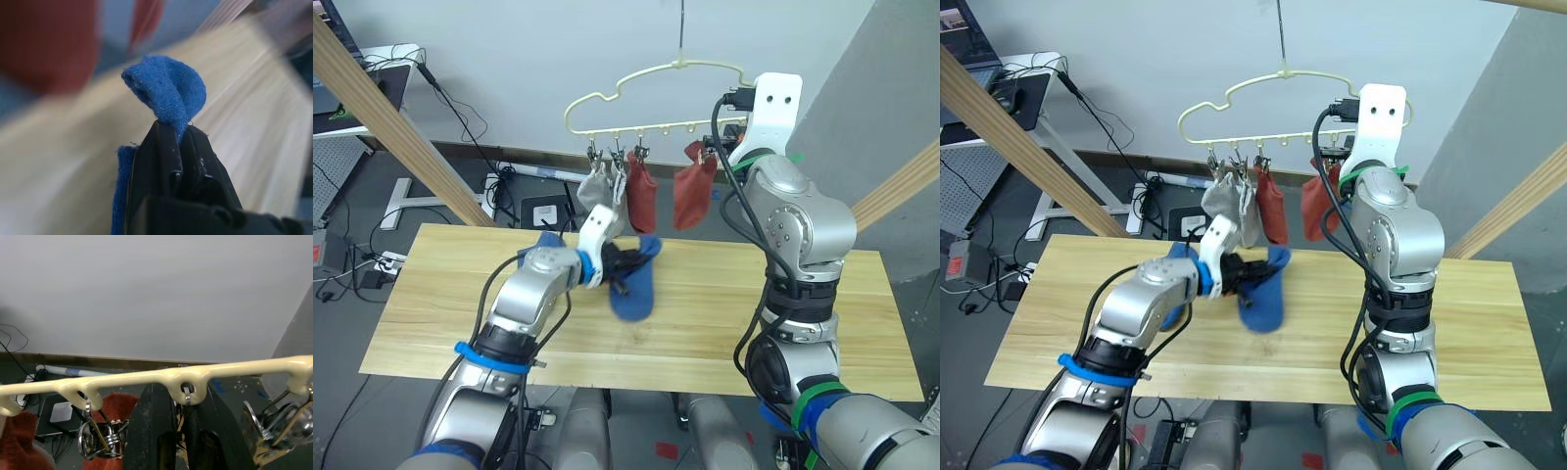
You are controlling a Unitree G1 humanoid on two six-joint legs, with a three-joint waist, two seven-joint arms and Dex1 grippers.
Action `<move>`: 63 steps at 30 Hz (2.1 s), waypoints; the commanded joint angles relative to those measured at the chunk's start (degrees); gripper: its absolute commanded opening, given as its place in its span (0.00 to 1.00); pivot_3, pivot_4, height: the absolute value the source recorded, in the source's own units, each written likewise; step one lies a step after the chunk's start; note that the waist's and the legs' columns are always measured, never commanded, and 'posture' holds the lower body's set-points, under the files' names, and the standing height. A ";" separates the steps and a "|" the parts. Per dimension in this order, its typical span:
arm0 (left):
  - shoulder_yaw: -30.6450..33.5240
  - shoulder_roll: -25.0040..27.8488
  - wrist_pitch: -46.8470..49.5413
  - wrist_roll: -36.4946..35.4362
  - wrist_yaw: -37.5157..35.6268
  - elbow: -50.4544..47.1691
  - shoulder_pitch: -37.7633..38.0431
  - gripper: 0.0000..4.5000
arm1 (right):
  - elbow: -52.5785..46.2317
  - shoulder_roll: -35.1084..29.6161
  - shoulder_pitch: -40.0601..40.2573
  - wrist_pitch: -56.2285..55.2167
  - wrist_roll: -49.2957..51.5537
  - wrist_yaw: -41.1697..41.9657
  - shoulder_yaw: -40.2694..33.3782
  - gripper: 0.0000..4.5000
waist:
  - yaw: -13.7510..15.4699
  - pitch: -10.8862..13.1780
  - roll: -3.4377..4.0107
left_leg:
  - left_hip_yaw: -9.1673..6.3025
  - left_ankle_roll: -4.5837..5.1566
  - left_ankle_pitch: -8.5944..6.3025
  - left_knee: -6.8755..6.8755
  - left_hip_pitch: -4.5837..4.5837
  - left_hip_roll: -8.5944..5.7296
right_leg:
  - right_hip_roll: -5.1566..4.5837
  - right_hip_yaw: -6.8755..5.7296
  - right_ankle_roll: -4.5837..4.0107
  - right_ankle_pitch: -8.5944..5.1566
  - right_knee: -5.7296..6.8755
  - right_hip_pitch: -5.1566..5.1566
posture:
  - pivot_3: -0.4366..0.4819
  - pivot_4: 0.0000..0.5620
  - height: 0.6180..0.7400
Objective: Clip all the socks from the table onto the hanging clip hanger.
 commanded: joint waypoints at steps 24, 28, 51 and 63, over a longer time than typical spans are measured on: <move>3.86 -13.28 -16.80 0.30 2.87 27.43 -19.70 0.01 | -3.46 2.44 -2.66 0.39 0.44 -0.43 -1.37 0.00 | -1.04 0.00 0.00 | 0.00 0.00 0.00 -0.03 -0.03 -0.01 | 0.00 -0.01 0.00 0.00 -0.04 -0.02 | 0.42 0.55 1.00; 4.93 -13.19 -16.52 -0.35 2.67 27.24 -20.08 0.01 | -3.71 2.62 -2.51 0.50 0.48 -0.48 -1.43 0.00 | -1.04 0.00 0.00 | 0.01 0.00 0.00 -0.03 -0.03 -0.01 | 0.00 -0.01 0.00 0.00 -0.05 -0.02 | 0.42 0.55 1.00; 7.91 -15.65 -15.68 -2.08 3.16 28.19 -22.87 0.00 | -3.97 3.34 -2.28 1.21 1.37 -0.10 -2.29 0.20 | -1.02 0.00 0.00 | 0.00 0.00 0.00 -0.02 -0.02 -0.01 | 0.00 -0.02 0.00 0.00 0.01 -0.02 | 0.42 0.55 1.00; 7.48 -14.73 -11.61 -2.15 2.98 26.38 -22.56 0.25 | -5.12 3.32 -1.83 2.71 1.57 0.23 -2.20 0.77 | -1.05 0.00 0.00 | 0.00 0.00 0.00 0.00 -0.02 -0.01 | 0.00 -0.02 0.00 0.00 0.06 -0.02 | 0.42 0.56 1.00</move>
